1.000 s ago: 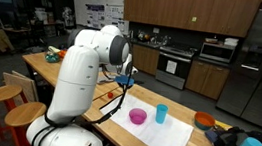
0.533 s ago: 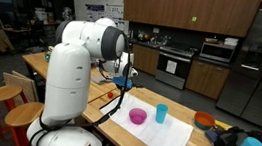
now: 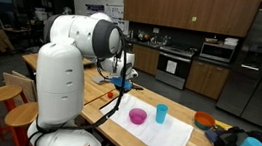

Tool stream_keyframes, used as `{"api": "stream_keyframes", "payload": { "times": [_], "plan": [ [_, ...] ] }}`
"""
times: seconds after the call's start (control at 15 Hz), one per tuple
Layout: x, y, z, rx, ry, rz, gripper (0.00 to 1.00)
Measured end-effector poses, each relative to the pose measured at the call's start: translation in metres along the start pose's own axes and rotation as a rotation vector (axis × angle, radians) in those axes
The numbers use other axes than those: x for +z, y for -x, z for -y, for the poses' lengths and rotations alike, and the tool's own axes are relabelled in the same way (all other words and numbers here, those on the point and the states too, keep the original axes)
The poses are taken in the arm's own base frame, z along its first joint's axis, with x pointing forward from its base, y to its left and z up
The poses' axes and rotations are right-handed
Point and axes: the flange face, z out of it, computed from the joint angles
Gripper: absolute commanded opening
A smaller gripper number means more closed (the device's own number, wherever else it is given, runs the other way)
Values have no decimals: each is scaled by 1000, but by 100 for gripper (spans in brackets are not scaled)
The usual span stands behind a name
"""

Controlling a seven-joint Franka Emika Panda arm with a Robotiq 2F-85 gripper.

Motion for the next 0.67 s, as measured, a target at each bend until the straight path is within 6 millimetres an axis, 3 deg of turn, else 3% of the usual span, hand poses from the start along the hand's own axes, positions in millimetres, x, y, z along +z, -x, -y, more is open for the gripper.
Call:
{"api": "stream_keyframes", "payload": {
  "times": [0.4, 0.47, 0.67],
  "plan": [
    [1, 1, 1, -2, 0, 2, 15],
    [1, 1, 1, -2, 0, 2, 4],
    [2, 2, 2, -3, -1, 6, 4]
  ]
}}
